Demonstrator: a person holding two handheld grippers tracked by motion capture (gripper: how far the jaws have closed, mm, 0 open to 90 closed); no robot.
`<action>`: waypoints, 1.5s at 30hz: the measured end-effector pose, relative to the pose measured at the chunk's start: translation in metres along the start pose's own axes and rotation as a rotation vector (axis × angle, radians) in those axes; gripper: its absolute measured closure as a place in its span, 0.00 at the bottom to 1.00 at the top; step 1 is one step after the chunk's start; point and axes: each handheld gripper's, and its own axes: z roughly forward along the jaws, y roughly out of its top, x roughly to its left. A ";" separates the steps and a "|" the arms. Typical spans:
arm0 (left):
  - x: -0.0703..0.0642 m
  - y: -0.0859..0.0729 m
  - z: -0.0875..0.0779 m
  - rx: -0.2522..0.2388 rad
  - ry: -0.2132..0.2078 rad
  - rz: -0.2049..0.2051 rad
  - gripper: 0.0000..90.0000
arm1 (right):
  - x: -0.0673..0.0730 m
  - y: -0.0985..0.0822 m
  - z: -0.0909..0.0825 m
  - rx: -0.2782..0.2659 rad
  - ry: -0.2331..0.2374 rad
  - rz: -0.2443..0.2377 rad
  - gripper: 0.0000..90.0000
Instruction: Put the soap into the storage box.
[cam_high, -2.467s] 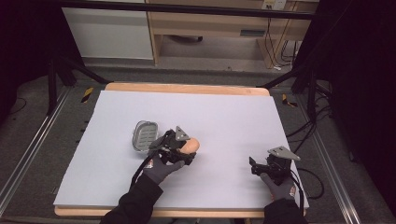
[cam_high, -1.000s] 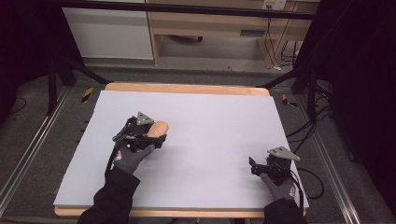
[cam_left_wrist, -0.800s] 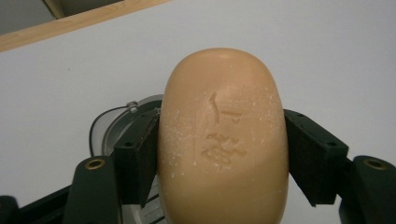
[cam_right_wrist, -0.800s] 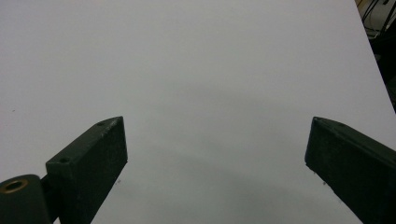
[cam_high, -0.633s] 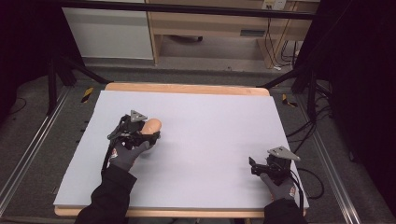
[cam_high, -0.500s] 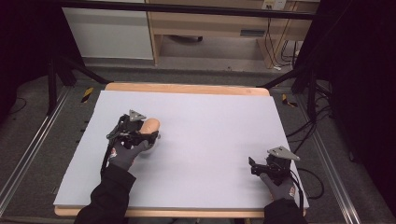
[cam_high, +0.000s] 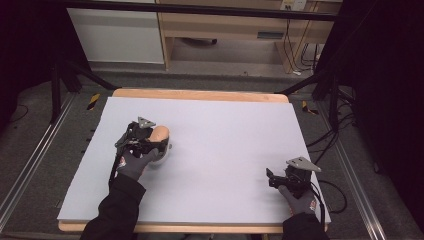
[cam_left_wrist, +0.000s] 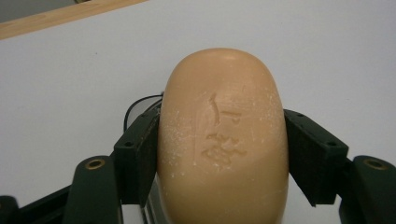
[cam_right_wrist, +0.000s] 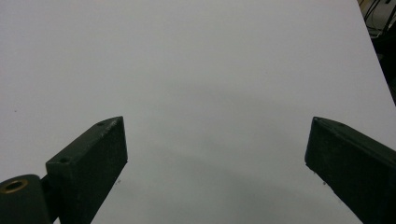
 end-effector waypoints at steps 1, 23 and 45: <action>0.001 0.000 0.001 0.007 0.001 0.006 0.36 | 0.000 0.000 0.000 0.001 -0.001 0.002 0.07; 0.004 -0.013 0.014 0.027 0.000 -0.021 0.36 | 0.001 0.000 0.000 0.004 0.000 -0.006 0.07; 0.007 -0.020 0.016 0.032 0.021 -0.029 0.36 | 0.001 0.000 0.000 0.007 -0.002 -0.004 0.07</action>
